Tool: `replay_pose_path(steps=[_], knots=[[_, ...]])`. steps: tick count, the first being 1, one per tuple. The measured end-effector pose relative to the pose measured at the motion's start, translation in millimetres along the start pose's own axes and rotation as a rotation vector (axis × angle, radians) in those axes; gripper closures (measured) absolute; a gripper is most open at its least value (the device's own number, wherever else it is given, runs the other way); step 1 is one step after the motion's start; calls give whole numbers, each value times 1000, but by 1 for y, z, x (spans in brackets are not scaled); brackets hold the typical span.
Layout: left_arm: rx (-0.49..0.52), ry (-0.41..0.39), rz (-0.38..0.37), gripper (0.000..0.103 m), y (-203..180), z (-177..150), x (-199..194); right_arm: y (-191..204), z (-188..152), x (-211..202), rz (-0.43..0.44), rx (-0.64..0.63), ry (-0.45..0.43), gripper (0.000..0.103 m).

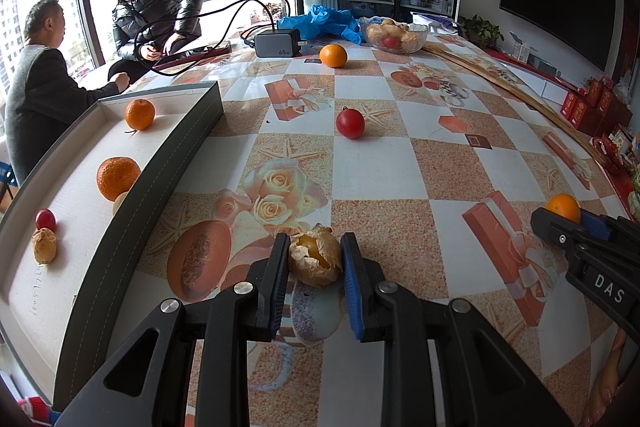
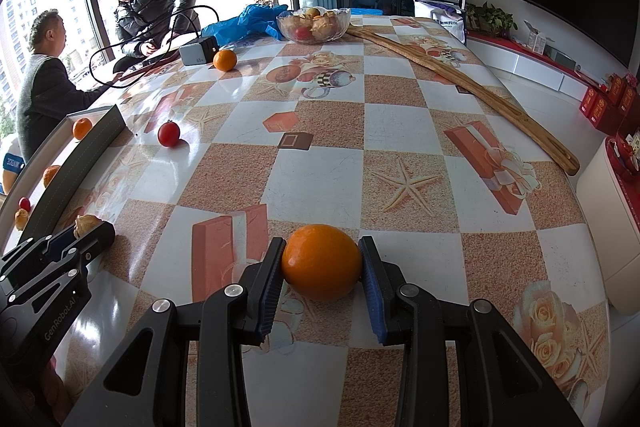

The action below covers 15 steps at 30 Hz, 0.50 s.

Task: Organize fruits
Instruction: 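Hold the orange in the right tool while the left holds the dried fruit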

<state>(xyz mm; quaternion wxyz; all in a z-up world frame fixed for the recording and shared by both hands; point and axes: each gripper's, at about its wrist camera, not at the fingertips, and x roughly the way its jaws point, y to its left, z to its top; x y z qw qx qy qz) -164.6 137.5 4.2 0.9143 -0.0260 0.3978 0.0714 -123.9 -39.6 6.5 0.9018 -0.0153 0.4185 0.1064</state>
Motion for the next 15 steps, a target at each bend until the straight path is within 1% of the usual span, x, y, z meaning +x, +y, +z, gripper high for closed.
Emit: replay_pose_path(steps=[15], knots=[[-10, 2, -12, 75, -1, 1, 1, 1, 0, 0, 0, -1, 0, 65]])
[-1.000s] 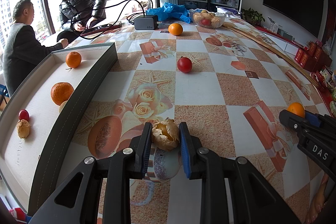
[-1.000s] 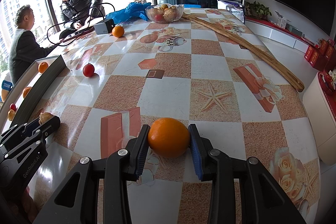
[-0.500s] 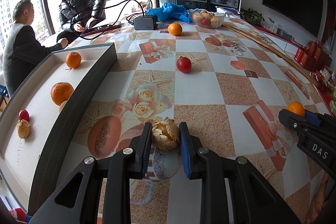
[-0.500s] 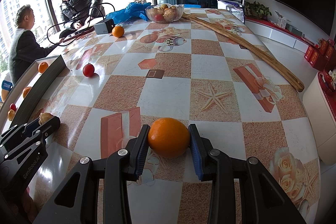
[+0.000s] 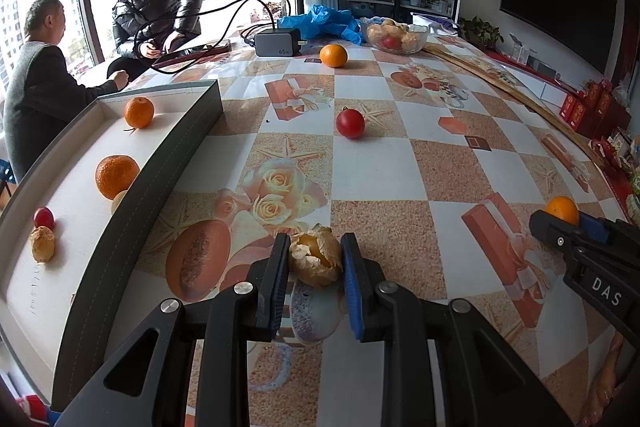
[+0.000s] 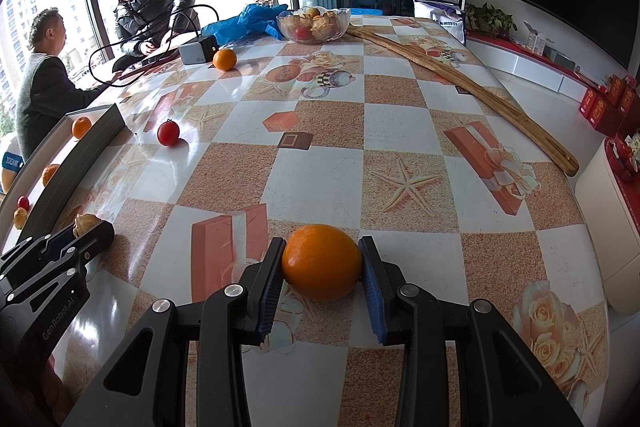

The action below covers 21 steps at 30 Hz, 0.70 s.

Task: Organize fruits
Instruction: 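Hold the orange in the right tool while the left holds the dried fruit, then carry the dried fruit and orange over the white tray with both tools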

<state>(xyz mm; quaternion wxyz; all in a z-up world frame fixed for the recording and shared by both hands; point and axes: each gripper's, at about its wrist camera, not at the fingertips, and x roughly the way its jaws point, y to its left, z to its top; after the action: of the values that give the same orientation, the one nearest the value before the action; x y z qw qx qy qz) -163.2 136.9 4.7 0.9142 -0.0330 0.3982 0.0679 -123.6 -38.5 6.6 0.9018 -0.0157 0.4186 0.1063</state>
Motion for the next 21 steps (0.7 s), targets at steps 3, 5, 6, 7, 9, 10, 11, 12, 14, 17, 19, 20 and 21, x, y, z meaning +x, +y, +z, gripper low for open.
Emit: replay_pose_path(steps=[3, 5, 6, 7, 9, 10, 11, 12, 14, 17, 19, 20, 21], knots=[[3, 0, 2, 75, 0, 0, 0, 0, 0, 0, 0, 0, 0, 65], [1, 0, 1, 75, 0, 0, 0, 0, 0, 0, -1, -1, 0, 65], [3, 0, 2, 75, 0, 0, 0, 1, 0, 0, -2, -2, 0, 65], [5, 1, 3, 75, 0, 0, 0, 1, 0, 0, -3, -2, 1, 65], [5, 3, 11, 75, 1, 1, 0, 1, 0, 0, -8, -8, 2, 65], [2, 6, 12, 75, 2, 1, 0, 0, 0, 0, -11, -11, 3, 65], [-4, 10, 8, 75, 3, 1, -1, 0, 0, 1, -12, -13, 4, 65], [-13, 16, -1, 75, 5, 0, -2, 0, 0, 1, -11, -13, 5, 65], [-37, 28, -29, 75, 10, 0, -6, -1, 0, 1, -8, -17, 8, 65], [-62, 36, -61, 75, 19, 0, -13, -1, 1, 2, -11, -25, 18, 65], [-66, 18, -57, 75, 26, 1, -21, -1, 2, 2, -10, -29, 29, 65], [-70, 10, -54, 75, 30, 1, -25, -1, 2, 1, -8, -27, 35, 65], [-75, 3, -52, 75, 34, 2, -28, -1, 3, 1, -7, -23, 41, 65]])
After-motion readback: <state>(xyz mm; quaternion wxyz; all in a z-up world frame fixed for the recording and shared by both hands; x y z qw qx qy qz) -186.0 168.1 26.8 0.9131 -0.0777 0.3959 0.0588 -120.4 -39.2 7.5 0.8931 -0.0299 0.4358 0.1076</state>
